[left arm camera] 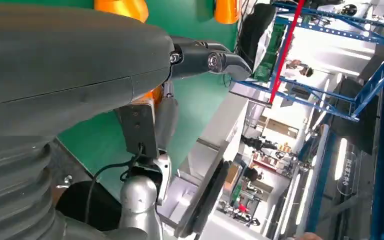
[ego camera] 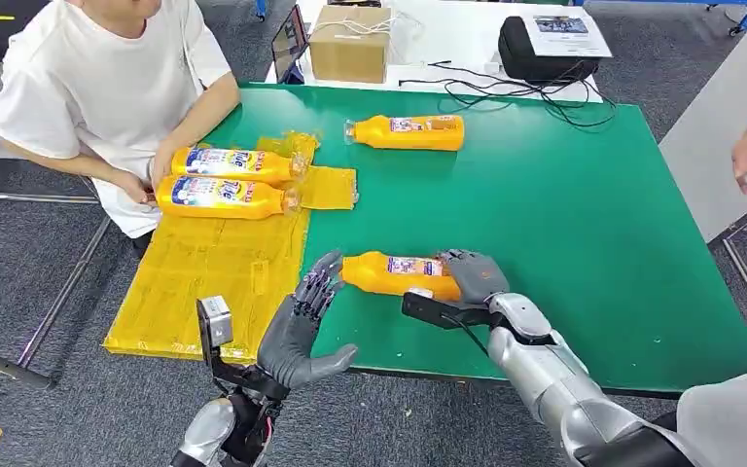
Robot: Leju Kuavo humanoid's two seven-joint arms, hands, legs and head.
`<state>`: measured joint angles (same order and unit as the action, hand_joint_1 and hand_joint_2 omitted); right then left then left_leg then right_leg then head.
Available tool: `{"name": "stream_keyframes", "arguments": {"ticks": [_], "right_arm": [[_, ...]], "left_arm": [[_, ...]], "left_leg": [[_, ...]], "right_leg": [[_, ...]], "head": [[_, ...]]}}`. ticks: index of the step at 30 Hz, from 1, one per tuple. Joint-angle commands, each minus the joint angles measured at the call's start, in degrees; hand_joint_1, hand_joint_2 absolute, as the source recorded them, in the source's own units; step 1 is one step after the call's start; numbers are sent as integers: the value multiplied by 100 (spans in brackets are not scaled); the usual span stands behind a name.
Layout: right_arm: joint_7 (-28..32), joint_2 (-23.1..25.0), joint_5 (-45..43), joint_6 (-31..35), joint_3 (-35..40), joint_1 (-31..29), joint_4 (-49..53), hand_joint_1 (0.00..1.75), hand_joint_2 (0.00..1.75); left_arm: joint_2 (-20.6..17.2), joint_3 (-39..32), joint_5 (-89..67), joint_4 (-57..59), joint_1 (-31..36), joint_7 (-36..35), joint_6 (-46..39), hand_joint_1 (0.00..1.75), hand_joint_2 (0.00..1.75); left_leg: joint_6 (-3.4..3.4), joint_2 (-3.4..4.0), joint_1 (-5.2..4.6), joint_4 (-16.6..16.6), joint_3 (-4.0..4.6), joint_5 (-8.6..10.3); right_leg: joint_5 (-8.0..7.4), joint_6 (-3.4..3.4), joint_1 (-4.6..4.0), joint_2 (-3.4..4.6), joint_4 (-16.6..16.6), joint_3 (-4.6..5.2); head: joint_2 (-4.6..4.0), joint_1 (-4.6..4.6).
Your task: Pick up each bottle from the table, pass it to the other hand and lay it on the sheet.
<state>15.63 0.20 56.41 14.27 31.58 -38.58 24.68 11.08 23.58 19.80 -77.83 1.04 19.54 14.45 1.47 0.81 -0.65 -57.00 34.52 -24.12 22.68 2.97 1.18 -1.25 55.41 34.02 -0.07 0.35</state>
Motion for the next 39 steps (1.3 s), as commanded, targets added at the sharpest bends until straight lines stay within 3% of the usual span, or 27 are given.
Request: {"name": "stream_keyframes", "arguments": {"ticks": [1,5,8,10,15,17,20,21,31,33,34,37,39], "right_arm": [[437,30,-608,-179,-406,104,-45,175,175],[1259,234,-1262,621,-865,613,447,175,175],[1446,343,-1792,598,-1110,916,766,175,175],[1356,334,-1744,953,-1013,1076,950,175,175],[1362,390,-2252,643,-949,1490,1611,175,175],[1409,408,-2450,553,-965,1594,1799,175,175],[1570,497,-2734,512,-1034,1667,1943,175,175],[1591,520,-2887,435,-1061,1738,2056,175,175],[1665,577,-3071,431,-1044,2095,2493,175,175],[1653,576,-3138,408,-1045,2253,2641,175,175],[1648,580,-3142,348,-1040,2297,2671,175,175],[1735,733,-3219,170,-896,2465,2864,175,175],[1807,820,-3210,14,-583,2539,3009,175,175]], "left_arm": [[-69,-78,121,289,132,8,-65,0,175],[149,-396,1235,374,-24,-192,239,0,175],[435,-778,1580,381,-203,-156,-564,0,175],[522,-956,1828,333,-284,-167,-1405,0,175],[182,-426,803,540,-396,191,-2193,0,175],[100,-242,888,521,-471,132,-1971,0,175],[-122,-51,603,337,-493,581,-2035,0,175],[-128,-91,275,238,-492,970,-2395,0,175],[-259,89,-195,-210,-686,1206,-2618,0,175],[-459,625,-1986,-154,-632,1511,-3624,0,175],[-443,718,-2130,-152,-638,1486,-3667,0,175],[-472,764,-1046,-248,-704,1123,-2727,0,175],[-491,785,-990,-293,-714,1179,-2688,0,175]], "left_leg": [[-13,-12,13,2,-19,-7],[-16,-12,17,8,-30,-9],[-16,3,14,3,-25,-15],[-11,-2,10,2,-10,-10],[-13,1,12,4,-9,-13],[-16,-5,14,4,-17,-18],[-16,-1,14,-1,-10,-20],[-14,0,11,2,-1,-14],[-12,0,11,0,6,-13],[-13,-6,10,3,1,-14],[-9,-11,5,5,11,-7],[-12,-10,8,3,6,-12],[-16,-2,14,-1,0,-19]], "right_leg": [[6,-15,-11,2,-7,-24],[8,-17,-15,4,-14,-35],[9,-17,-13,19,-7,-28],[6,-11,-10,10,-6,-13],[9,-15,-11,14,-7,-11],[16,-18,-12,12,-7,-21],[17,-18,-12,15,-2,-12],[11,-15,-9,13,-3,-3],[11,-15,-9,14,0,4],[15,-16,-8,8,-3,-1],[11,-11,-4,-2,-2,8],[14,-14,-7,2,-2,4],[17,-18,-12,14,-1,-4]], "head": [[0,0],[0,0],[0,0],[0,0],[0,0],[0,0],[0,0],[0,2],[0,0],[0,0],[0,0],[0,0],[0,0]]}}
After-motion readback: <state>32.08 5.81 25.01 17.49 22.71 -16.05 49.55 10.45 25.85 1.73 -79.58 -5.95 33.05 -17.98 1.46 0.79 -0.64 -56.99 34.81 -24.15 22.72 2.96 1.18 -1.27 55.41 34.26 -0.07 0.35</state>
